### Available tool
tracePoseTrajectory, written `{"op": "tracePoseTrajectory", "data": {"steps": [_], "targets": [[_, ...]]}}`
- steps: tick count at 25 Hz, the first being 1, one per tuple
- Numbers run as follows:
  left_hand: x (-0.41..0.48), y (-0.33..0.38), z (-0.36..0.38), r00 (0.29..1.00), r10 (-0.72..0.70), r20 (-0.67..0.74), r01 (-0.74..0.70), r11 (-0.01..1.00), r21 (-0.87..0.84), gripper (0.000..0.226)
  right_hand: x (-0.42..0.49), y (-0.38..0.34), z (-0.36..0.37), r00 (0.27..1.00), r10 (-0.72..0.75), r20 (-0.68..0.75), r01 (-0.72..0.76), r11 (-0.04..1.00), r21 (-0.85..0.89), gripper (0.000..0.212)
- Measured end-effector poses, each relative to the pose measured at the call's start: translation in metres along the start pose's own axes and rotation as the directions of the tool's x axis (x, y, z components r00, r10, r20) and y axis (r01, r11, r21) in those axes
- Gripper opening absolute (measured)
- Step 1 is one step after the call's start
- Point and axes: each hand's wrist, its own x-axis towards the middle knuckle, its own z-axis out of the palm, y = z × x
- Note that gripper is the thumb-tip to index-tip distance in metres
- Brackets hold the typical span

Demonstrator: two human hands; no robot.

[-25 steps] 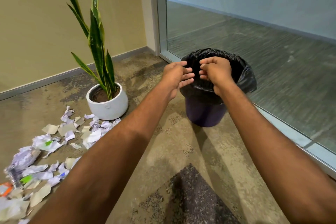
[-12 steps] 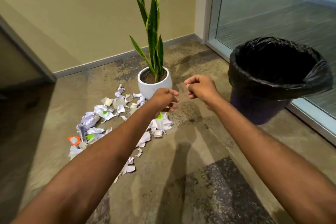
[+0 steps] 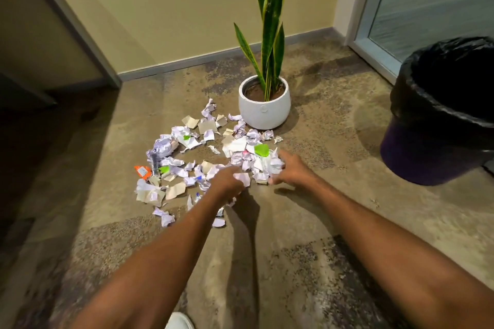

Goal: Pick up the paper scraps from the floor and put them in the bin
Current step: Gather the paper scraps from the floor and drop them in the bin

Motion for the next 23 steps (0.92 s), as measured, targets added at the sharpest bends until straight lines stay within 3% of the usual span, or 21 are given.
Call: {"op": "tracePoseTrajectory", "data": {"steps": [2, 4, 8, 12, 16, 20, 23], "targets": [[-0.004, -0.019, 0.01, 1.0, 0.011, 0.0, -0.011, 0.998, 0.067, 0.055, 0.005, 0.004, 0.012, 0.999, 0.019, 0.035, -0.014, 0.991, -0.131, 0.123], [-0.005, -0.032, 0.016, 1.0, 0.015, -0.012, -0.013, 0.994, 0.106, 0.053, 0.011, 0.005, 0.018, 0.999, 0.003, 0.05, 0.01, 0.964, -0.266, 0.13], [-0.002, -0.035, 0.023, 0.995, 0.057, -0.083, -0.052, 0.997, 0.055, 0.062, 0.018, 0.005, 0.027, 0.994, -0.09, 0.062, 0.107, 0.914, -0.39, 0.122], [-0.001, -0.022, 0.028, 0.998, 0.016, -0.059, -0.024, 0.989, -0.149, 0.065, 0.019, 0.001, 0.042, 0.98, -0.19, 0.057, 0.195, 0.874, -0.445, 0.105], [-0.003, -0.01, 0.04, 0.999, -0.016, -0.05, -0.002, 0.934, -0.356, 0.044, 0.018, -0.004, 0.057, 0.977, -0.211, 0.033, 0.212, 0.933, -0.291, 0.085], [-0.004, -0.004, 0.046, 0.997, -0.07, -0.013, 0.052, 0.851, -0.523, 0.051, 0.012, -0.008, 0.065, 0.992, -0.113, -0.056, 0.111, 0.993, -0.05, 0.069], [-0.005, 0.0, 0.048, 0.993, -0.109, 0.036, 0.106, 0.761, -0.64, 0.061, 0.007, -0.01, 0.065, 1.0, -0.001, -0.025, 0.004, 0.987, 0.158, 0.059]]}}
